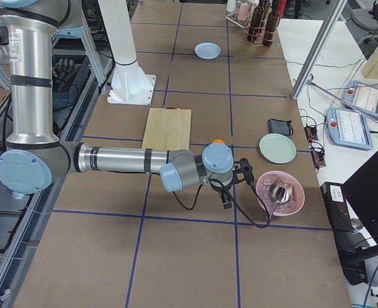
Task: Pick orange to plate
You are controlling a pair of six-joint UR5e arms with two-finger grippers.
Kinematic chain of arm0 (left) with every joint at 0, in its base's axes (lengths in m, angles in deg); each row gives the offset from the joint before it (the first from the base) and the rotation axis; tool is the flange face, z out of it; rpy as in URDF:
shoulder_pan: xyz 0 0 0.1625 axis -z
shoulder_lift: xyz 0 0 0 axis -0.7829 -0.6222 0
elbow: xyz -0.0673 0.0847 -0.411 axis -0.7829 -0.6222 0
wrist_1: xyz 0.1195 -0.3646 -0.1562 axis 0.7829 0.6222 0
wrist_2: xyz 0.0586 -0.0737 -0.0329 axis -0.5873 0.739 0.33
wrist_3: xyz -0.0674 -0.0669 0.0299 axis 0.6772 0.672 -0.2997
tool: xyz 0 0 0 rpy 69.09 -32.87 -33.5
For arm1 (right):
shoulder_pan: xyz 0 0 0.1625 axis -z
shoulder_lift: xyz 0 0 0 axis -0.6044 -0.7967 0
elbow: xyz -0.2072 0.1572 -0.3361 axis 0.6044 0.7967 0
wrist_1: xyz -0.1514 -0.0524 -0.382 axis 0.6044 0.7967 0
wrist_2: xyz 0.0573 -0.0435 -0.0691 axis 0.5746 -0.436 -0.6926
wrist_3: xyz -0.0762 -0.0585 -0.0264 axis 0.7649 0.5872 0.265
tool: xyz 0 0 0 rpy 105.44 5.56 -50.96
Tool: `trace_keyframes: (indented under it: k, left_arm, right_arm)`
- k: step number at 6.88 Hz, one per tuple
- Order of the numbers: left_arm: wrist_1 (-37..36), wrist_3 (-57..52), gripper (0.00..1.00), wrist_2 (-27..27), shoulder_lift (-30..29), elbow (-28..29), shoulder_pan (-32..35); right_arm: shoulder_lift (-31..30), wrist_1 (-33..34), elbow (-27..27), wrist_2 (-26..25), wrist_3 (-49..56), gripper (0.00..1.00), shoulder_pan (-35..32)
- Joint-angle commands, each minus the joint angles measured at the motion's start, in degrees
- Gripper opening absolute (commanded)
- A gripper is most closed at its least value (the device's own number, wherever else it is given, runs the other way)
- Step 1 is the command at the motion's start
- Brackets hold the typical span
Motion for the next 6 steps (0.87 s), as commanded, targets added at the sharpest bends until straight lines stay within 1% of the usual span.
trace_keyframes:
  k: [1,2,3,4,5,6]
  left_arm:
    - [1.6,16.3,1.00,-16.3,0.9,0.3,-14.0]
    - [1.6,22.0,0.95,-19.5,0.9,1.2,-17.9]
    - [1.8,25.7,0.76,-23.1,1.5,2.3,-20.1]
    - [1.8,33.5,0.55,-25.6,1.5,3.2,-23.0]
    - [1.9,37.2,0.49,-29.0,1.3,4.7,-25.6]
    - [2.0,37.4,0.49,-29.8,1.0,5.0,-26.4]
  right_arm:
    - [-0.9,-4.9,-0.1,-0.6,-3.9,1.00,1.9]
    - [-1.4,-5.4,-0.1,-0.8,-3.9,1.00,2.0]
    - [-1.9,-5.7,-0.1,-1.6,-3.9,1.00,2.0]
    - [-2.2,-6.1,0.0,-2.5,-3.6,1.00,2.1]
    - [-2.2,-6.1,0.1,-2.5,-3.4,1.00,2.2]
    - [-2.3,-6.2,0.1,-2.6,-3.4,1.00,2.2]
